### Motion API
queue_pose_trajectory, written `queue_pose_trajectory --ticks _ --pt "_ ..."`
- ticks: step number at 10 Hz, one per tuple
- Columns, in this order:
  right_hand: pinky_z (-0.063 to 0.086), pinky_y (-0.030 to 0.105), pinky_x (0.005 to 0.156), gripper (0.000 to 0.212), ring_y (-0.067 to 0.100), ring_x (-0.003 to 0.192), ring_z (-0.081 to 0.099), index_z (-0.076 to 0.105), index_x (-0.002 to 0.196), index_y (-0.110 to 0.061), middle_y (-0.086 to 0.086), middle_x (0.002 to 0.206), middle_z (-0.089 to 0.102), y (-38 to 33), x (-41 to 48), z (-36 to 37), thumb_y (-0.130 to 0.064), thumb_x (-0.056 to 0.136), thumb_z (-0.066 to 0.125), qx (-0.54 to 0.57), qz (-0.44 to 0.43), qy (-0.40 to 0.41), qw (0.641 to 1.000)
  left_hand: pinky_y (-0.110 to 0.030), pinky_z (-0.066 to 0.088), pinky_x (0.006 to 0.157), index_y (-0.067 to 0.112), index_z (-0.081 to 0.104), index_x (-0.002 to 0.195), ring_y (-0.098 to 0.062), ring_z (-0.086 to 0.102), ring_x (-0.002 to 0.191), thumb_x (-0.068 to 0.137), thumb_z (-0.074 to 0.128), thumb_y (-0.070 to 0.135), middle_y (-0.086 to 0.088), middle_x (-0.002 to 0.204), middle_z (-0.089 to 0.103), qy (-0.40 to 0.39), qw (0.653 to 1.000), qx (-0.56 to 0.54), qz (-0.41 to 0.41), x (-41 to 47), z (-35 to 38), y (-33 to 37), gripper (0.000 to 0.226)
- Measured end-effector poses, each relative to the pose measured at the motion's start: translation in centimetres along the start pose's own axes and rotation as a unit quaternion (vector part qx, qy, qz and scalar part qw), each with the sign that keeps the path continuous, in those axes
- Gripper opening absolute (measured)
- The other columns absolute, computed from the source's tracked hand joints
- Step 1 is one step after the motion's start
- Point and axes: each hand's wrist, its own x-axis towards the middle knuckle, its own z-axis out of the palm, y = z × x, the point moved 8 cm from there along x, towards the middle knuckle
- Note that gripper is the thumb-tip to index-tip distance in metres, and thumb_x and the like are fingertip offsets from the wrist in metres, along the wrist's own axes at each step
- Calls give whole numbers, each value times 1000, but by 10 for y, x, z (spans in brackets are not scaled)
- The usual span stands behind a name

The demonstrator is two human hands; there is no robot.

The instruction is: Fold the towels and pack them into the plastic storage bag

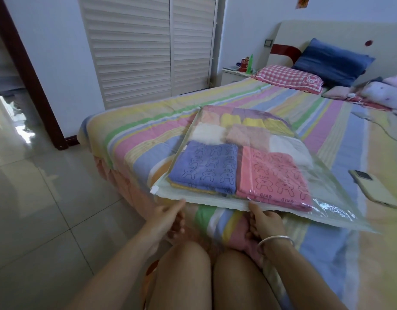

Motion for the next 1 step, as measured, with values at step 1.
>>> queue_pose_trajectory --ticks 1 --pt "42 26 42 49 15 33 31 51 63 -3 4 41 35 -2 -11 9 -41 93 57 -10 37 -75 996 -25 52 53 2 64 94 -21 69 62 101 47 31 -13 77 74 -148 984 84 -57 -17 36 -8 34"
